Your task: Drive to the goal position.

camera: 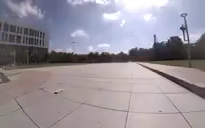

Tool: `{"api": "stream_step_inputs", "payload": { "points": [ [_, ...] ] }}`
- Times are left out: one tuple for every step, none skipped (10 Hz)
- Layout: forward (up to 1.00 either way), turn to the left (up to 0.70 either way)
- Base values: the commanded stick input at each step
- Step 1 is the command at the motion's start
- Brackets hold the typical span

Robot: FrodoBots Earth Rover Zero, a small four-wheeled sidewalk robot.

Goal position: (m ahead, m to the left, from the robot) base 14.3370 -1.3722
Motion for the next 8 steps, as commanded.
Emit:
{"api": "stream_step_inputs", "payload": {
  "points": [
    [0.05,0.00],
    [0.05,0.00],
    [0.05,0.00],
    [0.05,0.00],
    [0.05,0.00],
    [0.05,0.00],
    [0.05,0.00],
    [0.05,0.00]
  ]
}}
